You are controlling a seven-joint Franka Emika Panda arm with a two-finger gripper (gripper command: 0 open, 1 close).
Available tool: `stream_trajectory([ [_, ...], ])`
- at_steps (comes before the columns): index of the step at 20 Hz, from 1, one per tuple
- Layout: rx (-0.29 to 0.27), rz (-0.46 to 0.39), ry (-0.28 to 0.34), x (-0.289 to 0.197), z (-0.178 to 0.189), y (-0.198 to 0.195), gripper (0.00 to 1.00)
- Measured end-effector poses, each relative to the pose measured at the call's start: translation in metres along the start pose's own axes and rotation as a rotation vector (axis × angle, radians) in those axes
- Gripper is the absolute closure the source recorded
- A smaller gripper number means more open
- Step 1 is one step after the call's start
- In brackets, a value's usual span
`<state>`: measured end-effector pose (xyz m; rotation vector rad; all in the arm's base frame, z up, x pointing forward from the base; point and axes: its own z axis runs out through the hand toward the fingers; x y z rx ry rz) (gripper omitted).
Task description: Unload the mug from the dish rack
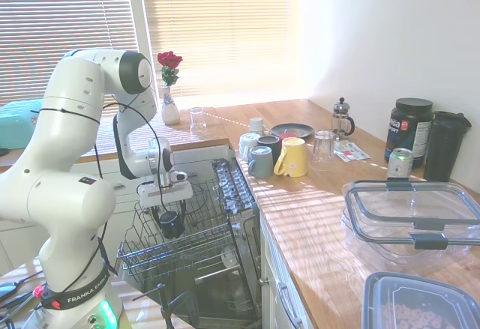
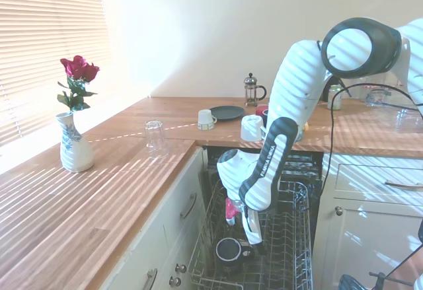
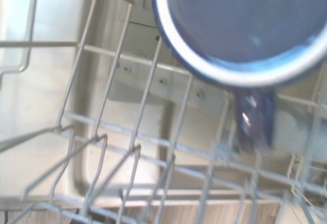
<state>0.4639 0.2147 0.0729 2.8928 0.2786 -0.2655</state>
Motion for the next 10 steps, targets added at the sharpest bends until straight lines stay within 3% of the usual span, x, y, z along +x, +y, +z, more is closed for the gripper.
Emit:
stream_trajectory([
  [10, -0.002, -0.024, -0.023, 0.026, 0.037, -0.03, 0.0],
])
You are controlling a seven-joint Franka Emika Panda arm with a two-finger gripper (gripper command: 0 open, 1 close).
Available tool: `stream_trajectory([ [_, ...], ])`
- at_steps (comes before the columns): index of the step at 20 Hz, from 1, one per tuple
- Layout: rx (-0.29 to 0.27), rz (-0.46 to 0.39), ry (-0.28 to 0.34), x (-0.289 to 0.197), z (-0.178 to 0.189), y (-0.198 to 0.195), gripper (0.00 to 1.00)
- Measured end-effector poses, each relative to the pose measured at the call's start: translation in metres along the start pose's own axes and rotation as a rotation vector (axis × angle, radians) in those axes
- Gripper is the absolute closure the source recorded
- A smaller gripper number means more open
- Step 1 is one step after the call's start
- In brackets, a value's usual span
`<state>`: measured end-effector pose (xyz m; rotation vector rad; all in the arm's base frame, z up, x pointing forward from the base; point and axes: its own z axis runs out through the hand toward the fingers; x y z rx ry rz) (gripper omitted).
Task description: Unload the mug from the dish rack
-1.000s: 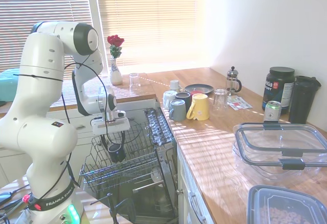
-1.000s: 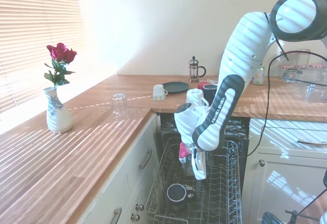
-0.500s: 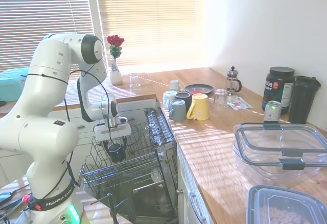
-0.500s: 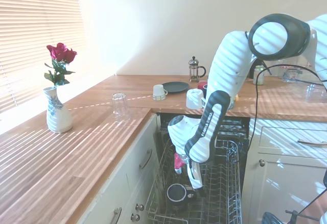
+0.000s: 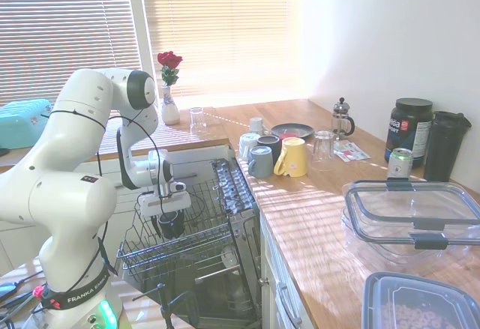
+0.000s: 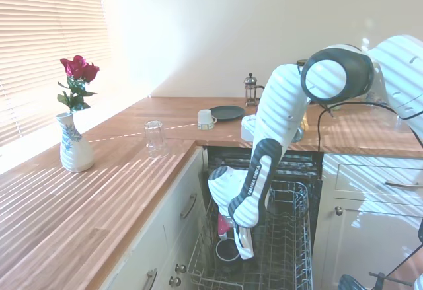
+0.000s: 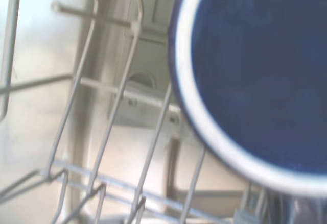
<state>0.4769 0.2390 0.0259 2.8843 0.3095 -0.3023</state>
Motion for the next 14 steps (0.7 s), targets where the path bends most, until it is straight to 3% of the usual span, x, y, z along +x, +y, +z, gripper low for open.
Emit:
stream_trajectory([
  [1, -0.004, -0.003, -0.003, 0.002, 0.001, -0.002, 0.0],
  [2, -0.01, -0.004, -0.006, 0.005, 0.001, -0.004, 1.0],
  [8, -0.028, -0.022, 0.011, 0.01, 0.003, -0.022, 1.0],
  [14, -0.013, -0.004, 0.043, 0.015, 0.029, -0.013, 1.0],
])
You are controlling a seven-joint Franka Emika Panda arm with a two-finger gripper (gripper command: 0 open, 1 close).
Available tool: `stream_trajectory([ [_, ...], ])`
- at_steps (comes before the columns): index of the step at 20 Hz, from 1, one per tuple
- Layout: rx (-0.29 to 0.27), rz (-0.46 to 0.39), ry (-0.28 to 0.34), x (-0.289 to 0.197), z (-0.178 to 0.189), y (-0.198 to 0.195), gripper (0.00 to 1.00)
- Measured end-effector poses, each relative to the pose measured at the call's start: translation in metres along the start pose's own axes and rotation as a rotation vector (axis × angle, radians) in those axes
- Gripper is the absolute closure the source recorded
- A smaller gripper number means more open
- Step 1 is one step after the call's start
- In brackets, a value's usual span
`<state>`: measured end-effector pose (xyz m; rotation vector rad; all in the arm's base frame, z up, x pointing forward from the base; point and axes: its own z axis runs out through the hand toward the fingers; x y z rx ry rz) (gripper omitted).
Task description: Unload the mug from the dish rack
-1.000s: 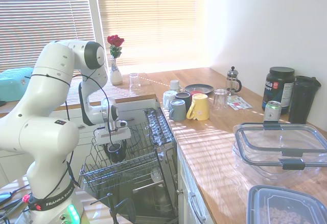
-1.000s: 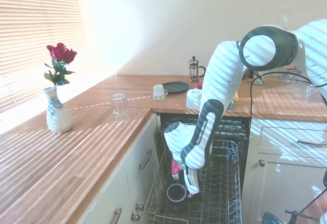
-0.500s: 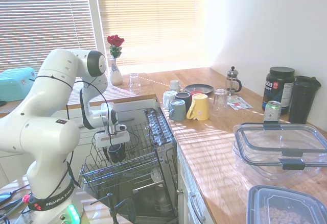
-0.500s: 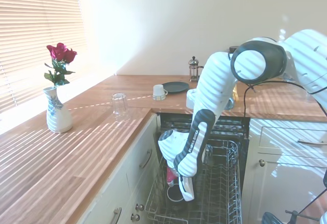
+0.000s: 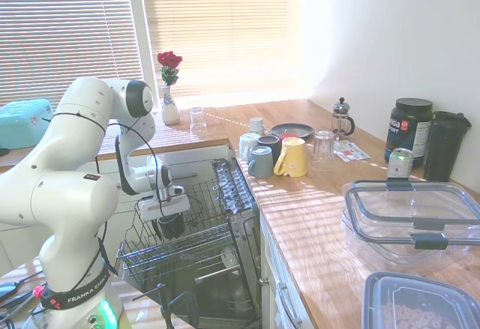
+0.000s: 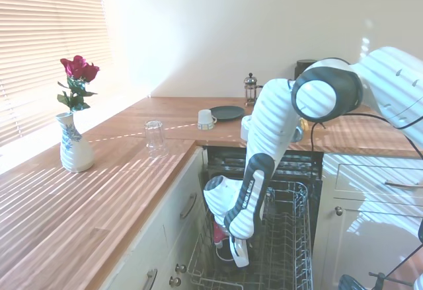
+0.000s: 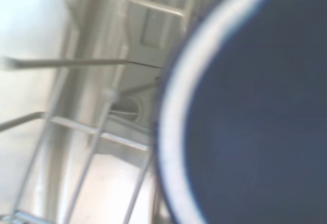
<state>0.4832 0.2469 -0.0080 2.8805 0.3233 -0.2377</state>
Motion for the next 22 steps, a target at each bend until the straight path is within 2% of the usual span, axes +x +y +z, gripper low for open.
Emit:
stream_trajectory([
  [8, 0.016, 0.028, 0.043, 0.0053, -0.0012, -0.0006, 1.0],
  [15, 0.018, 0.049, 0.057, 0.0071, 0.0056, -0.0011, 1.0],
  [22, 0.002, 0.064, 0.07, 0.0095, 0.0042, 0.0018, 1.0],
])
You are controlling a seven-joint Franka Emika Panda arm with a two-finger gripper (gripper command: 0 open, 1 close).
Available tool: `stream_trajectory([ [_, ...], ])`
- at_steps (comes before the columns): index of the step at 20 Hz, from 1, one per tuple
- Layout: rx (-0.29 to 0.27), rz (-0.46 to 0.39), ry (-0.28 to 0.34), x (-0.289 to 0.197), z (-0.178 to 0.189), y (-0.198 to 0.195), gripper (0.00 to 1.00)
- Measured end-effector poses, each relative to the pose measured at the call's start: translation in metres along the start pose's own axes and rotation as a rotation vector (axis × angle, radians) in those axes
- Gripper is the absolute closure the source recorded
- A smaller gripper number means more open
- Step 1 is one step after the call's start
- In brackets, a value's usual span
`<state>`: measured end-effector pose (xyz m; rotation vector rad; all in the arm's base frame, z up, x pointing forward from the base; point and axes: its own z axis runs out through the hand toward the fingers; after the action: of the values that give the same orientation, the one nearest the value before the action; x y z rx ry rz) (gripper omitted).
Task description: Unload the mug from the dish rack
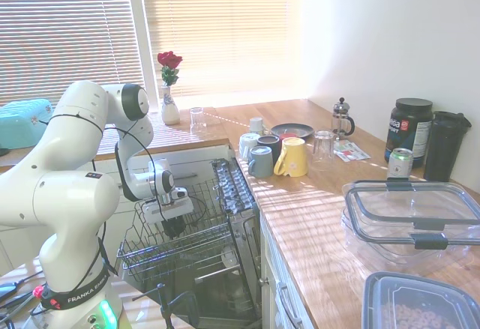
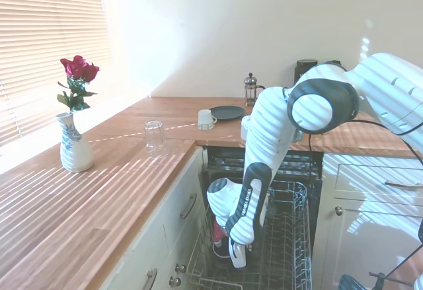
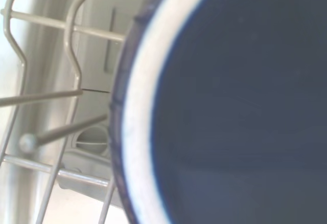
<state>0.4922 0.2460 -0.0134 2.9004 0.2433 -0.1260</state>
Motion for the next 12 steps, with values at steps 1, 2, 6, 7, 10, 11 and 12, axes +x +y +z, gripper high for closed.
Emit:
stream_trajectory([
  [1, -0.001, 0.002, 0.001, 0.0, 0.0, 0.001, 1.0],
  [2, 0.0, 0.002, 0.004, 0.001, -0.001, 0.001, 1.0],
  [6, -0.003, 0.004, 0.021, -0.005, -0.015, 0.003, 1.0],
  [7, -0.002, 0.004, 0.027, -0.008, -0.024, 0.003, 1.0],
  [10, 0.003, 0.013, 0.053, -0.022, -0.055, 0.003, 1.0],
  [11, 0.005, 0.016, 0.062, -0.026, -0.065, 0.003, 1.0],
  [12, 0.006, 0.019, 0.073, -0.028, -0.075, 0.004, 1.0],
])
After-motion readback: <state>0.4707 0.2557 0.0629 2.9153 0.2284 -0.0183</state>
